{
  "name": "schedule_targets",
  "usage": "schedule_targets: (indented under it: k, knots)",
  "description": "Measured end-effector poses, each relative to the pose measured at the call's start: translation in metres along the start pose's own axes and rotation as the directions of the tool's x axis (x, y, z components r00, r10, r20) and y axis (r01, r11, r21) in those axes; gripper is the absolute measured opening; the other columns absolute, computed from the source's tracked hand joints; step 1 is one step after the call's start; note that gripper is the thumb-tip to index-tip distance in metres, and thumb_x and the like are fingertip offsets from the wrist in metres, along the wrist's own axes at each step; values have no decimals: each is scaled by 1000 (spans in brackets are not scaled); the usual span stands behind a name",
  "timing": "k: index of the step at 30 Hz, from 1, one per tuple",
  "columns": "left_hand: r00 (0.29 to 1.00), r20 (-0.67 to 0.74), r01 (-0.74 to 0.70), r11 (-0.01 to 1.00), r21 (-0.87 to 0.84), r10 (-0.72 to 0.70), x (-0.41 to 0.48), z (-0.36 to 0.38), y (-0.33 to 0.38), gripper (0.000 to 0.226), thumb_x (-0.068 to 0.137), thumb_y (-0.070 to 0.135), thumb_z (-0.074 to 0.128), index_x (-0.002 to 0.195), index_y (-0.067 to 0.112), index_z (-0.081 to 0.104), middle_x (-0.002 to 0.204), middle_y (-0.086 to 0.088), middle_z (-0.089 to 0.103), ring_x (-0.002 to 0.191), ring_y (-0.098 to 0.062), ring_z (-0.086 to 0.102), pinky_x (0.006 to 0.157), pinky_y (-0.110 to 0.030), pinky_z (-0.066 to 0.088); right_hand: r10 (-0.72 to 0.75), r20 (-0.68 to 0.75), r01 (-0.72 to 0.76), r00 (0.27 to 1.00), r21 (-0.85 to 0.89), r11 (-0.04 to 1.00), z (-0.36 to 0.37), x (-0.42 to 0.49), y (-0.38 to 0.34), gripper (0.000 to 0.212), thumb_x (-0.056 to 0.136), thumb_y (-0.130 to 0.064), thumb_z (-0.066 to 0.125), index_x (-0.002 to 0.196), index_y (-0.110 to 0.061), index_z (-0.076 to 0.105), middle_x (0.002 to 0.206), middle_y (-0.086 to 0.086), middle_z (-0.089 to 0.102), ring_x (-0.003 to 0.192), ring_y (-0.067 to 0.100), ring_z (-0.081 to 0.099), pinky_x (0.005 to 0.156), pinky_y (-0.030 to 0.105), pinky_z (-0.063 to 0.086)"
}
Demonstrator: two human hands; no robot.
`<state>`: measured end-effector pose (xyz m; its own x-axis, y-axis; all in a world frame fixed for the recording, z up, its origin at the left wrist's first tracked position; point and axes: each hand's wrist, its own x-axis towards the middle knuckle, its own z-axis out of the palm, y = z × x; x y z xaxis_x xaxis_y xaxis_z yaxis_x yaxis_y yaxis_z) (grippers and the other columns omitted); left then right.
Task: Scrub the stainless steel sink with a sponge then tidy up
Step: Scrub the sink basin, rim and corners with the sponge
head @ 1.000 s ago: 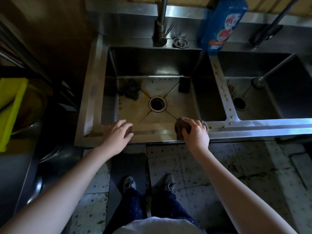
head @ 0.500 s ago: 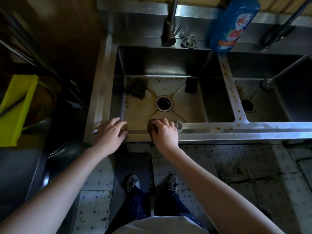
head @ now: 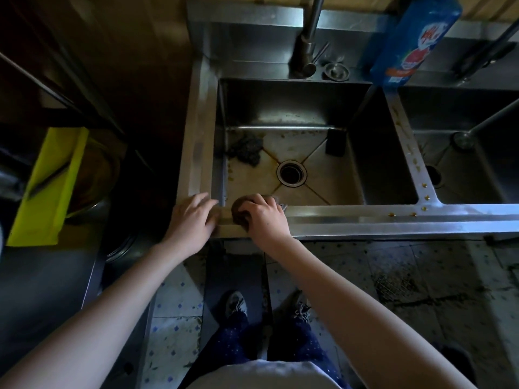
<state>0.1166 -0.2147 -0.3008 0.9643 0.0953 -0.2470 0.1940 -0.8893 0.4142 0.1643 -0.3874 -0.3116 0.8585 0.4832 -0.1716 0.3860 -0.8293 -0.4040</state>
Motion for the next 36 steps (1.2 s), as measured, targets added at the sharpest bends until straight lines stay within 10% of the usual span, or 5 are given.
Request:
schedule_targets:
  k: [27, 36]
  knots:
    - [992, 127, 23, 999, -40, -18, 15, 63, 100, 48, 95, 39, 45, 139, 21, 37, 150, -3, 25, 136, -28, 28, 111, -50, 24, 430, -217, -424, 876, 75, 903, -84, -82, 198, 32, 85, -12, 56, 115, -22, 64, 126, 7, 53, 111, 34, 47, 84, 44, 50]
    - [995, 93, -41, 999, 21, 39, 25, 82, 149, 49, 93, 42, 48, 136, 19, 41, 141, -5, 35, 129, -28, 37, 106, -46, 31, 361, -178, -357, 916, 52, 933, -83, -80, 189, 33, 87, -13, 52, 118, -21, 61, 127, 8, 52, 108, 34, 49, 83, 42, 49]
